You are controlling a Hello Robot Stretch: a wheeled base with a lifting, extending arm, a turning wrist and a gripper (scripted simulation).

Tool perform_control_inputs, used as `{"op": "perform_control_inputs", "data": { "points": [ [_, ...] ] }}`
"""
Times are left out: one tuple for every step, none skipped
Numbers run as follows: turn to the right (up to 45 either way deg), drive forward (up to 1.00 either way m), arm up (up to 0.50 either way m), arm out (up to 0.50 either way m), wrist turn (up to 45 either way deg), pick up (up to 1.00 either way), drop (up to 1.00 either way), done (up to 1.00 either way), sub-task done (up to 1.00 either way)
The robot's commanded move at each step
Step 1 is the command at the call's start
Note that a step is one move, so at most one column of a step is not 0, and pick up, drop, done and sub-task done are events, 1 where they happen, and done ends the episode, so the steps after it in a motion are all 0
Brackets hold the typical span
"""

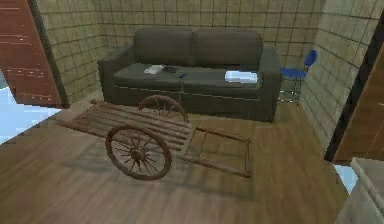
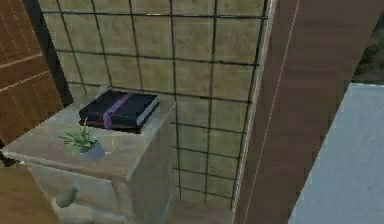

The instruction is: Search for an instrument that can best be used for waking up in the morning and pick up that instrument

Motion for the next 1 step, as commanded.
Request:
{"op": "perform_control_inputs", "data": {
  "points": [
    [27.0, 0.0, 0.0, 0.0, 0.0, 0.0, 0.0, 0.0, 0.0]
  ]
}}
